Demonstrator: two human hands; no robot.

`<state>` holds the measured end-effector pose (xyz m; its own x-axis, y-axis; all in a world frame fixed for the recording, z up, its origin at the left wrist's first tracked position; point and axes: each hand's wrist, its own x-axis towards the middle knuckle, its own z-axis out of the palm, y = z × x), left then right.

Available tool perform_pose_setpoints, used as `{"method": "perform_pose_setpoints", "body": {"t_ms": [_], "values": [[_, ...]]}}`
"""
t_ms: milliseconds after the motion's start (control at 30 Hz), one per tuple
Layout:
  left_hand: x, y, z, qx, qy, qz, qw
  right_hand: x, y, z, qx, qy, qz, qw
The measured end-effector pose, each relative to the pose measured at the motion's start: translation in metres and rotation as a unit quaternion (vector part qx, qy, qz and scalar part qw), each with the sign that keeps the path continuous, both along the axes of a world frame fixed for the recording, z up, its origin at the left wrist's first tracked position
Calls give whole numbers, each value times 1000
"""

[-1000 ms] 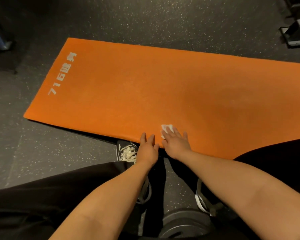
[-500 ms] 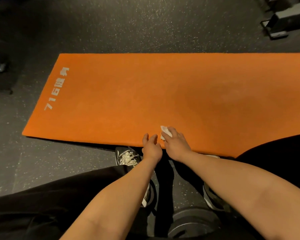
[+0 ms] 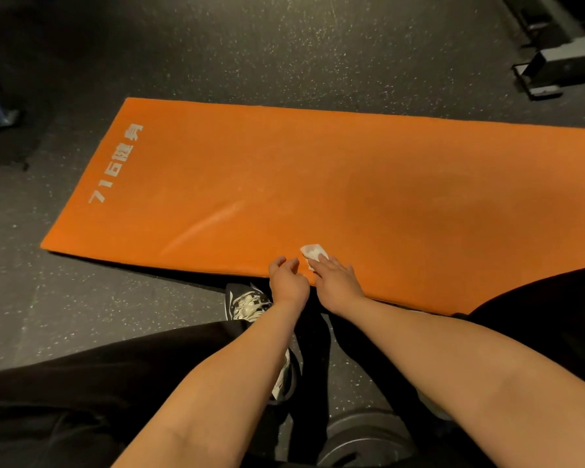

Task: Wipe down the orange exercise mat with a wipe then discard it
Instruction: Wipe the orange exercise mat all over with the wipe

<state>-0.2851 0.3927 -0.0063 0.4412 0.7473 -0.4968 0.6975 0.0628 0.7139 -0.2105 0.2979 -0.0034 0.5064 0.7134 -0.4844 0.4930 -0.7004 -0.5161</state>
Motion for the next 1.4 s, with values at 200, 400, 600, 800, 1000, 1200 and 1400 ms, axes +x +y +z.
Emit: {"method": "perform_pose_setpoints", "body": {"t_ms": [200,400,600,800,1000,1200,1400], "values": [[-9,37,5,20,-16,62,998,-7,28,4,81,87,-31,992],[-26,40,-11,25,64,-7,998,-12,35,-6,66,139,-91,984],[-24,28,-15,171,21,-176,969,-4,26,-6,116,210,-133,962],[-8,19,-30,216,102,-298,924,17,2,-15,-24,-61,-114,991],[12,47,-27,171,192,-220,941,32,-3,-17,-49,-73,-50,995],[22,12,-36,140,74,-377,912,46,7,-25,-50,-73,-65,994],[36,43,-48,206,106,-320,918,48,8,-30,-35,-73,-73,994]]}}
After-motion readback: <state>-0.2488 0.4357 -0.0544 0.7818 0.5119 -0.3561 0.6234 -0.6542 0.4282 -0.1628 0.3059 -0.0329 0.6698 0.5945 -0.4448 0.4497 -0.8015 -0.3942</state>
